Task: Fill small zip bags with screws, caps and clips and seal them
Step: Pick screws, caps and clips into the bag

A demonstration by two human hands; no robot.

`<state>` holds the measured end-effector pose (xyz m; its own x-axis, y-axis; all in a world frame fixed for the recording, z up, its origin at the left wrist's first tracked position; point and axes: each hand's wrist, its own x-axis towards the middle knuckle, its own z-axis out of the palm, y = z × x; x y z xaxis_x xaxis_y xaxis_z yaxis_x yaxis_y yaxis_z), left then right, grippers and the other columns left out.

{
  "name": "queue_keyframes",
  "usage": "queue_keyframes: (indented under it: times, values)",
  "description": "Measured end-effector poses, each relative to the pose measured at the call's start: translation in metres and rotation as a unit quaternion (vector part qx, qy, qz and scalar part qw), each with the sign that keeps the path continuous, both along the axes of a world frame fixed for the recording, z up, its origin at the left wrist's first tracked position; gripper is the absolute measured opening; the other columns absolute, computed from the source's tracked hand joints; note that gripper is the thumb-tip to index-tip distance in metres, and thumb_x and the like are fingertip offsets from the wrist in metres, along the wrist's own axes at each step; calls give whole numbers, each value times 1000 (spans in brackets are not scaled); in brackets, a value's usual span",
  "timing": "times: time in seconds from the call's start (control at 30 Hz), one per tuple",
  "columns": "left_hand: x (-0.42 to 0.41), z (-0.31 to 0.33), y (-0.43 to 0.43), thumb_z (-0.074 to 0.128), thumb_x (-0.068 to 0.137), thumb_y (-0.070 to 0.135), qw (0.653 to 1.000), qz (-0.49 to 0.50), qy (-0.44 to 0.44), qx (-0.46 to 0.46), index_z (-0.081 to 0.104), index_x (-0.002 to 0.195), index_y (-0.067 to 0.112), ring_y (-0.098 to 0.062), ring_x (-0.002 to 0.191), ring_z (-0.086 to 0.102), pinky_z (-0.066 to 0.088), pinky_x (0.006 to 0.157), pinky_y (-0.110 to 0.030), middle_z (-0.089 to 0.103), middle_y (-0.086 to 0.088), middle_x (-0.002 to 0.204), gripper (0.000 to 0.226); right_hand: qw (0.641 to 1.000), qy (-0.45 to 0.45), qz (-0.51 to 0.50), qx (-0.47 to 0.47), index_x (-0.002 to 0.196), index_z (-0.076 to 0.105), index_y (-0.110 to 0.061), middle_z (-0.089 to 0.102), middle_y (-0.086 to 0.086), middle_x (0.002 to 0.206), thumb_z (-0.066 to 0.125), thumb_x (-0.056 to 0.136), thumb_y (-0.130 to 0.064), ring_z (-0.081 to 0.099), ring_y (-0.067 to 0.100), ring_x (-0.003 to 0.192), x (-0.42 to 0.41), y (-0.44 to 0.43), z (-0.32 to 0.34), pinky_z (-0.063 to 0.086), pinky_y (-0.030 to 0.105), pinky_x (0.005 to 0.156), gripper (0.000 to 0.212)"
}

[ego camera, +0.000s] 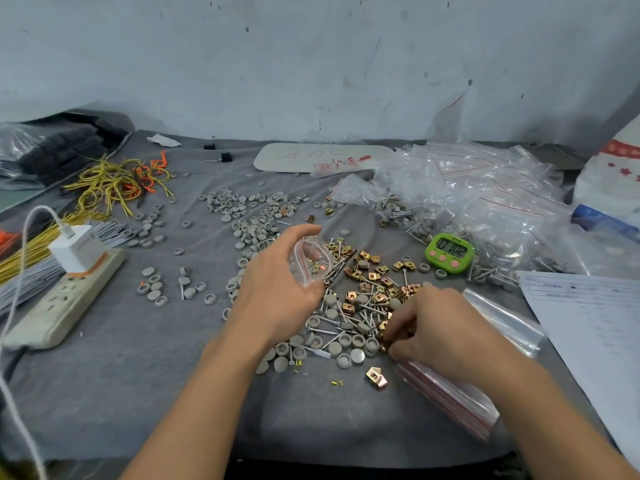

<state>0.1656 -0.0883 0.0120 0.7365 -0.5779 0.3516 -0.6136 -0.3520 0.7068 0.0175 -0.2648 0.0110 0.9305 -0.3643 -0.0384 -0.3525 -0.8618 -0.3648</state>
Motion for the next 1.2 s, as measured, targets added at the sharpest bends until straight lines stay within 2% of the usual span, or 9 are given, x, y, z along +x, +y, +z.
queue_keyframes:
  times: [0.1,0.17,0.3,0.47,0.67,0.83,0.9,1.03,1.2]
  values:
    - [-1,0,-2,73,79,11,1000,4,-4,9,49,129,54,-3,44,51,41,48,-12,66,20,114,70,1000,-4,-9,-23,83,78,-41,70,-22,73,79,72,-36,63,2,78,3,4,-6,57,27,72,12]
    - [-2,1,-2,73,78,11,1000,5,-4,12,49,129,54,-2,44,51,41,48,-12,66,21,112,70,1000,-3,-9,-17,86,77,-32,71,-15,78,76,80,-34,65,9,78,5,8,-10,58,32,74,6]
    - [-2,1,-2,72,77,11,1000,3,-3,15,49,127,55,-4,42,47,43,50,-14,67,21,112,71,994,-69,-31,75,78,74,-30,69,-14,73,76,90,-30,62,1,70,7,3,-14,46,10,60,12]
    - [-2,1,-3,73,77,14,1000,4,-1,27,47,126,59,0,55,58,43,49,-14,67,21,109,71,951,-205,-64,222,82,65,-24,74,-4,69,65,97,-14,68,10,57,11,4,-5,53,25,55,18]
    - [0,-1,-3,72,76,20,999,18,-8,28,50,128,55,-1,93,60,37,69,-5,67,23,113,66,926,-305,-23,220,69,68,-26,72,-6,64,79,74,-7,71,13,61,22,24,-5,57,32,60,23]
    - [2,-2,0,72,74,20,1000,12,-14,20,50,128,54,5,73,57,37,64,-8,68,24,110,67,876,-351,-34,328,75,71,-25,74,2,65,75,72,-7,72,16,58,33,33,-5,49,21,55,19]
    - [3,-2,2,70,74,21,1000,8,-16,17,51,128,54,10,70,56,38,62,-7,68,23,108,66,850,-361,-29,382,79,71,-23,75,8,68,75,77,-4,73,21,60,37,37,-3,52,25,56,20]
    - [4,-3,5,69,74,22,1000,7,-22,20,51,128,53,10,80,57,38,68,-5,67,24,109,65,813,-384,-27,436,79,75,-17,77,12,73,67,85,8,72,23,57,41,42,1,51,21,52,27]
    - [4,-5,4,74,76,25,999,4,-28,26,50,131,53,-1,88,60,37,72,-3,67,22,112,66,814,-395,-9,426,79,79,-15,73,13,65,73,79,5,68,20,55,45,47,4,50,21,53,21]
